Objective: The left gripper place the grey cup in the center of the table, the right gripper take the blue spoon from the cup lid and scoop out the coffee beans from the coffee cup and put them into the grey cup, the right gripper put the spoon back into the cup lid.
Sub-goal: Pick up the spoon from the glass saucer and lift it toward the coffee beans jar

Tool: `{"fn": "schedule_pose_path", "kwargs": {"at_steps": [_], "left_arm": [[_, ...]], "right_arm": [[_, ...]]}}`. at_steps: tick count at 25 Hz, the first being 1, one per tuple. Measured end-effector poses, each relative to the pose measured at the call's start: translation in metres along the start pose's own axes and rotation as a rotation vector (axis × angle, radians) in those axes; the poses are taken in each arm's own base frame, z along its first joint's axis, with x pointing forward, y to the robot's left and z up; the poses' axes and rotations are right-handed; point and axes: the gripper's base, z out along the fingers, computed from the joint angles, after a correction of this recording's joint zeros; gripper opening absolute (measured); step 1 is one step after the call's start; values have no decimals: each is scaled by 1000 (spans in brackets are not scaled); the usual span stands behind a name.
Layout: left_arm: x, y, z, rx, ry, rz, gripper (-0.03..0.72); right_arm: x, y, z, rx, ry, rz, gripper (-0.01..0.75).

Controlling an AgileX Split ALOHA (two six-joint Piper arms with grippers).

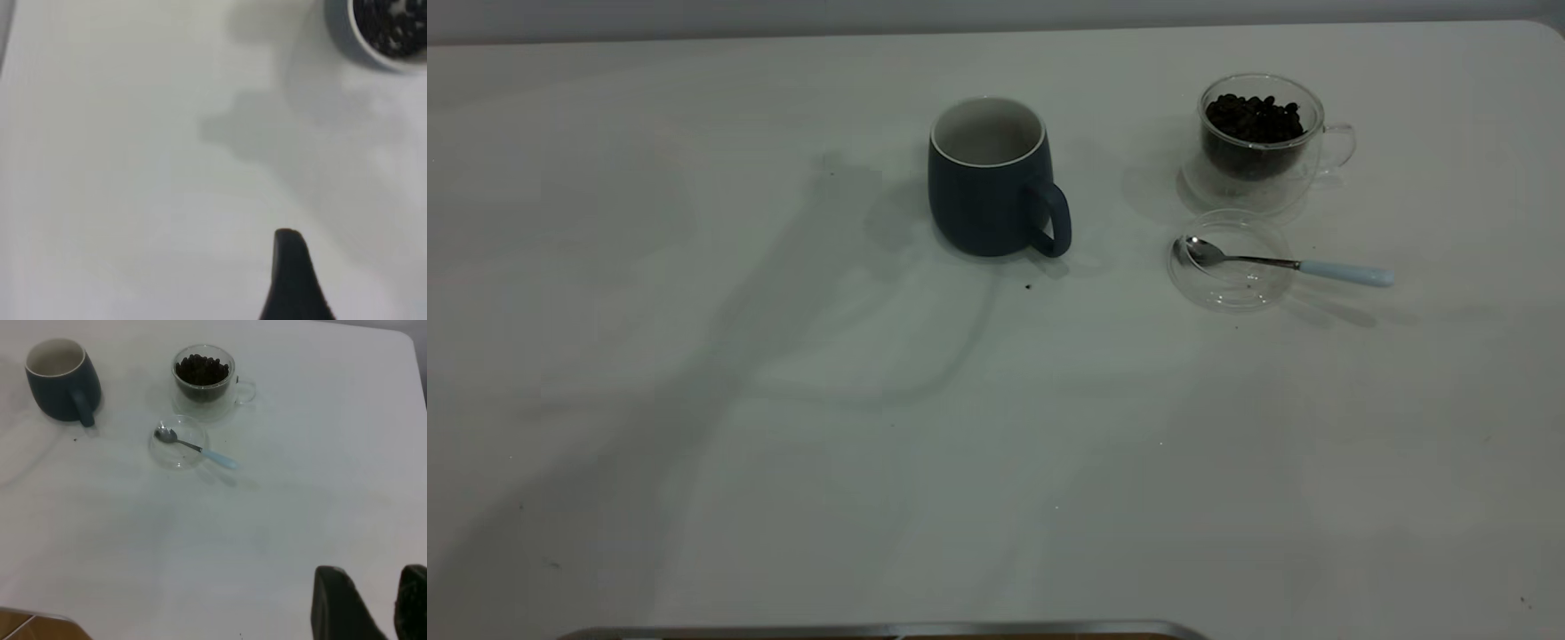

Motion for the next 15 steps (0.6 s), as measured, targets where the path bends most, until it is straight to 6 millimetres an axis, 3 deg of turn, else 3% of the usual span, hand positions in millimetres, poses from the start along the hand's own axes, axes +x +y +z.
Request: {"fn": "schedule_pose_path", "kwargs": {"at_steps": [6, 10, 15], "left_arm": [[29, -5, -133, -109, -192, -254, 567], [60, -19, -206, -165, -336, -401, 567], [116, -54, -266, -196, -447, -470, 567]], "right_arm": [[0, 0, 0, 0, 0, 0, 242], [0, 0, 0, 0, 0, 0, 242], [0, 0, 0, 0, 0, 0, 242]]}}
